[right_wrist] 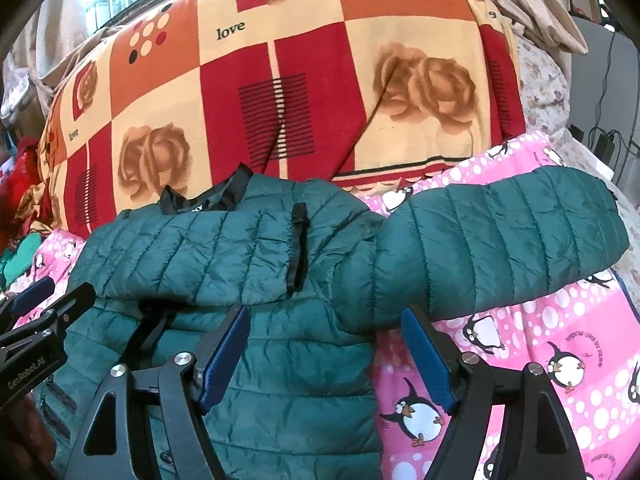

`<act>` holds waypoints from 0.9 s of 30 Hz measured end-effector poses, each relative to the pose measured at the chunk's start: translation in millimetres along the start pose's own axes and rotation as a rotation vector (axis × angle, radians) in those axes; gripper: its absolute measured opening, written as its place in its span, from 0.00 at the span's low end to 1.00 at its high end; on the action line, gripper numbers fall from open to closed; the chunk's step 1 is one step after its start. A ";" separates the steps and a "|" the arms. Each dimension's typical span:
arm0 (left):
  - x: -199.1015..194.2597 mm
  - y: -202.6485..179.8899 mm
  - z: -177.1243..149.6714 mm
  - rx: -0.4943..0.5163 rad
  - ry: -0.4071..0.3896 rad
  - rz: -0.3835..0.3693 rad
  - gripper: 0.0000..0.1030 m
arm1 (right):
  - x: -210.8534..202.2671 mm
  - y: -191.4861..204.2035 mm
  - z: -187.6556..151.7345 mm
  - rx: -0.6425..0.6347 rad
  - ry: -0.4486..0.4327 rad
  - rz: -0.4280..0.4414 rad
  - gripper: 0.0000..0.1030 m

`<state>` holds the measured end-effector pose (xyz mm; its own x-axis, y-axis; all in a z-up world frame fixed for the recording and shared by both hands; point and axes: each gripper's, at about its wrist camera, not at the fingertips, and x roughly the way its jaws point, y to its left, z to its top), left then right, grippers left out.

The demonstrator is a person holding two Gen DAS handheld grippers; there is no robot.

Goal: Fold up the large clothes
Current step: 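Move the right gripper toward the cuff of the other sleeve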

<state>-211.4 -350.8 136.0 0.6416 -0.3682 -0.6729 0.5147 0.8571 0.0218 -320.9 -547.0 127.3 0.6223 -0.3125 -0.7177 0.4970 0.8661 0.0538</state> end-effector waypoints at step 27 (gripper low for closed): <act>41.3 -18.1 15.6 -0.061 0.059 -0.107 0.80 | 22.9 -77.2 12.7 0.073 -0.002 -0.152 0.78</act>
<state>-185.4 -387.2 119.4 0.5495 -0.4387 -0.7110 0.5421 0.8348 -0.0961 -337.3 -625.9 115.5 0.5377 -0.4391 -0.7197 0.6280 0.7782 -0.0055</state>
